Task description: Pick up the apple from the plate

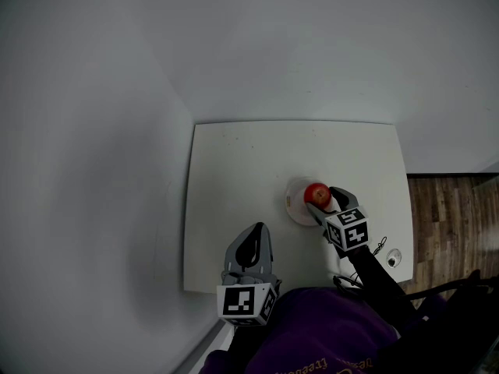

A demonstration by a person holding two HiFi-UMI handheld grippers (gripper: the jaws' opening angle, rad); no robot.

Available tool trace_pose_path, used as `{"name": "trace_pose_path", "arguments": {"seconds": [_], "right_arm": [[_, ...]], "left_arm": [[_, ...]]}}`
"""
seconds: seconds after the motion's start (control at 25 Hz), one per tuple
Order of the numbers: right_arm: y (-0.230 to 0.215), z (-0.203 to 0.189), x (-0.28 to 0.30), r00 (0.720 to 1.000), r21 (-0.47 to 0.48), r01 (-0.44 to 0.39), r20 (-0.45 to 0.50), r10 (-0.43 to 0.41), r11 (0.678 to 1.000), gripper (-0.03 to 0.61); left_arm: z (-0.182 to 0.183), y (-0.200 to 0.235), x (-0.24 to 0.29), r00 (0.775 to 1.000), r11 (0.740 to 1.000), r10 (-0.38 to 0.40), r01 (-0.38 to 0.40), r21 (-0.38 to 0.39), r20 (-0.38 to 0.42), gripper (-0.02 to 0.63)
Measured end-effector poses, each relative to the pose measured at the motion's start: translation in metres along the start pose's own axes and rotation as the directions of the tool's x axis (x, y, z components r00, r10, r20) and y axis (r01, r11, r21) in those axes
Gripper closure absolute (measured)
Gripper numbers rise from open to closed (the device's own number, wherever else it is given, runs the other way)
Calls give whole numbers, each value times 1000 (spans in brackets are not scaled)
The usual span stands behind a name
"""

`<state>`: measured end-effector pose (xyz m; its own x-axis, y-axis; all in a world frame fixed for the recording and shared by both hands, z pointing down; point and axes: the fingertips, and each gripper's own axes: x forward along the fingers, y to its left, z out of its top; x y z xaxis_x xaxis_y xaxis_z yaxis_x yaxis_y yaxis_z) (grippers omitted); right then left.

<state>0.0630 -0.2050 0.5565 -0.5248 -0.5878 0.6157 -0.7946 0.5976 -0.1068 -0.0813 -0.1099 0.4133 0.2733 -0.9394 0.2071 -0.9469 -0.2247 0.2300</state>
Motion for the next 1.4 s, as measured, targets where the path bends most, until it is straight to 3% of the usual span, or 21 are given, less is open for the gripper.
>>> {"name": "trace_pose_path", "arguments": {"seconds": [0.96,1.4], "right_arm": [[14,35,-58,987,7,14,158,-15,1000,249],[21,52,-79,963,16,27,268,-30,1000,249]], "left_arm": [[2,-16,-24,999,999,-26,26,24,22,607],[0,-17,-34,999,999,-31,30,25,33,607]]}}
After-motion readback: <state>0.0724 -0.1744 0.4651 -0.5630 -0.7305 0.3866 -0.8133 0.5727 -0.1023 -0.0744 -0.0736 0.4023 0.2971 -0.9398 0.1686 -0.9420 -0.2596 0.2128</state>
